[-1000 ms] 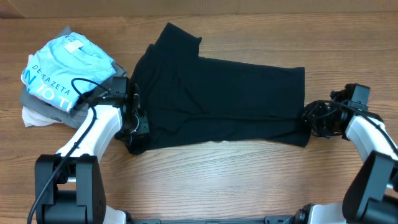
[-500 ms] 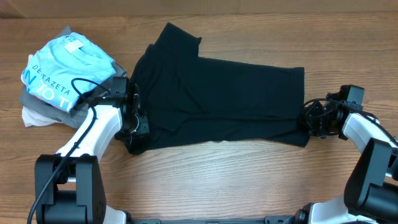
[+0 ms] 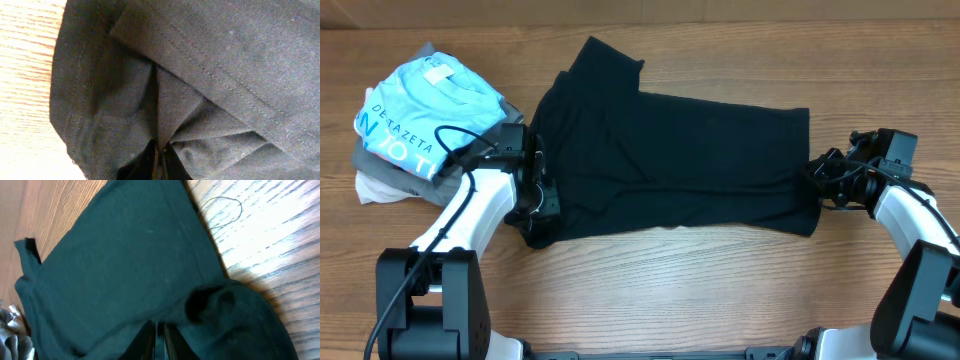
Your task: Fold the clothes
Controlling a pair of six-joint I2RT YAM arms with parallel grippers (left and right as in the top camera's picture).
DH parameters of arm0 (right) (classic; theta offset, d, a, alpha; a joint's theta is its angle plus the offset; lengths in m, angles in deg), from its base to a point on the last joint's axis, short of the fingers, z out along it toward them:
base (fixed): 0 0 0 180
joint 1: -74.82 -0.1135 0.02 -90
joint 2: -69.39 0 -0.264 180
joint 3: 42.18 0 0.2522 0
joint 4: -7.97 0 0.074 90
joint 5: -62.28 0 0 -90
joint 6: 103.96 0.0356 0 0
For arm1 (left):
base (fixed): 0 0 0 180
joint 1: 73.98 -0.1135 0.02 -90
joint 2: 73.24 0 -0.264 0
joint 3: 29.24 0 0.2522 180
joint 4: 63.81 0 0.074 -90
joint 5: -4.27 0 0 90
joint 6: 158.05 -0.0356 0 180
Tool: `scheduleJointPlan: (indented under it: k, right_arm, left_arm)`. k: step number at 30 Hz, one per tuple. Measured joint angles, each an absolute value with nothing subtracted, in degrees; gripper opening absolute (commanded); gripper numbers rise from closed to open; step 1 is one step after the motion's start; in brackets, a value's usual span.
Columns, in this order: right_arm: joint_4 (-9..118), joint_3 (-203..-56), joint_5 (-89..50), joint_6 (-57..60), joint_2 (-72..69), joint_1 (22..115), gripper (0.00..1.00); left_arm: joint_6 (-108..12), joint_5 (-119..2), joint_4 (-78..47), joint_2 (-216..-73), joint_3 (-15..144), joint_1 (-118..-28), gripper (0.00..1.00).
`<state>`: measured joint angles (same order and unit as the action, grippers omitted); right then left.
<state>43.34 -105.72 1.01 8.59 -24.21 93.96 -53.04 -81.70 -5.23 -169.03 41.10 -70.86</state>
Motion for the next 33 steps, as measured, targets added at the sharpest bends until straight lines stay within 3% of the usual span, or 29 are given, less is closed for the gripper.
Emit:
scheduleJointPlan:
  k: [1, 2, 4, 8, 14, 21, 29, 33]
  right_arm:
    - [42.75, -105.72, 1.03, 8.78, -24.21, 93.8, 0.61]
    - [42.18, -105.72, 0.88, 8.94, -24.21, 93.69, 0.75]
    - [41.19, -105.72, 0.75, 8.67, -24.21, 93.54, 0.83]
    - [45.98, -105.96, 0.68, 8.43, -24.19, 94.79, 0.76]
    - [63.53, -106.09, -2.01, 7.98, -24.19, 102.85, 0.72]
    - [70.09, -106.09, -3.32, 4.92, -24.19, 106.63, 0.65]
    - [71.07, -105.24, -3.41, 3.78, -24.19, 102.35, 0.48]
    - [69.24, -103.34, -4.02, 5.0, -24.19, 100.8, 0.29]
  left_arm:
    - [-53.04, -81.7, -5.23, -169.03, 41.1, -70.86, 0.04]
    - [-53.06, -81.7, -5.23, -169.03, 41.1, -70.86, 0.04]
    - [-53.06, -81.7, -5.21, -169.03, 41.1, -70.86, 0.04]
    - [-53.04, -81.7, -5.19, -169.03, 41.1, -70.86, 0.04]
    - [-53.04, -81.7, -5.04, -169.03, 41.1, -70.86, 0.05]
    - [-53.06, -81.7, -5.47, -169.03, 41.12, -70.86, 0.05]
    - [-53.06, -81.7, -5.54, -169.03, 41.1, -70.86, 0.06]
    - [-53.06, -81.72, -5.56, -169.03, 41.1, -70.86, 0.06]
